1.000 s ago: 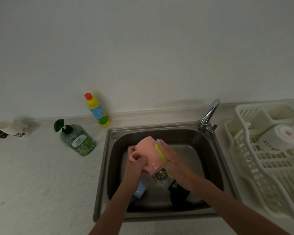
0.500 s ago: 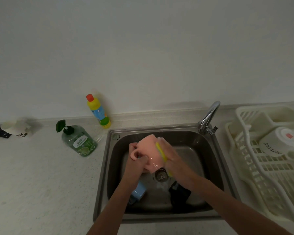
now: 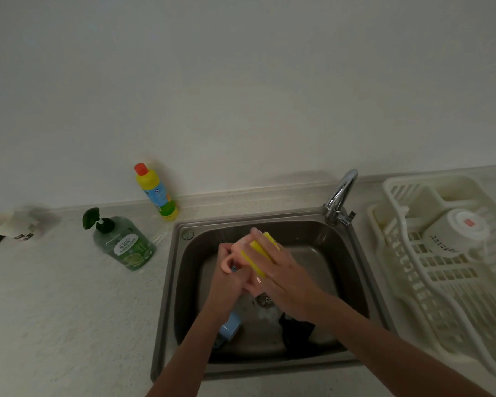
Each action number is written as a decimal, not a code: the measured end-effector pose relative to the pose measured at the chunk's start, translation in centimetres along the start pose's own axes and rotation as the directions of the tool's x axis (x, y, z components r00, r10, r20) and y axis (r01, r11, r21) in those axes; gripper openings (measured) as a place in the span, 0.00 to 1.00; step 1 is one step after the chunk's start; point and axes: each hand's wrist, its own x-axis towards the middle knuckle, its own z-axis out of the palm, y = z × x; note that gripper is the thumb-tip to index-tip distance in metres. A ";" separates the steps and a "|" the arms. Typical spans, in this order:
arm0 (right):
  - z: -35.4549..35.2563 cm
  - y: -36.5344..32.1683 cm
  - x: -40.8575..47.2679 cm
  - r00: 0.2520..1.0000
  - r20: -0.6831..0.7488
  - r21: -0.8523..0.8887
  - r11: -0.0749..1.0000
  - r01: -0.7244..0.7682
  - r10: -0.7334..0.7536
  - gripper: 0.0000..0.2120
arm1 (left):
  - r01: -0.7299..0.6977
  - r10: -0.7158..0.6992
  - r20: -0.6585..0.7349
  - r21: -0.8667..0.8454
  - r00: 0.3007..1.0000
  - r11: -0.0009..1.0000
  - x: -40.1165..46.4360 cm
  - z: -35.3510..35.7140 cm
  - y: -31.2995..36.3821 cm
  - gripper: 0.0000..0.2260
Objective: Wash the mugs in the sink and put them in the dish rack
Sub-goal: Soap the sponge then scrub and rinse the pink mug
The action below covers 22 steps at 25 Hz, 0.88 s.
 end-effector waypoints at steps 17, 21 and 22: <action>-2.4 1.7 1.7 0.973 0.181 0.302 0.933 -0.196 0.146 0.32 | 0.040 -0.039 0.016 -0.097 0.999 0.994 -1.0 1.2 -0.6 0.21; -2.8 1.2 0.7 0.962 0.218 0.387 0.891 -0.240 0.164 0.32 | 0.066 -0.096 -0.098 -0.272 0.990 0.960 -0.1 0.9 0.1 0.19; -2.1 1.2 0.4 0.984 0.156 0.242 0.962 -0.127 0.091 0.31 | 0.049 -0.074 -0.111 -0.214 0.991 0.976 0.2 0.9 0.1 0.17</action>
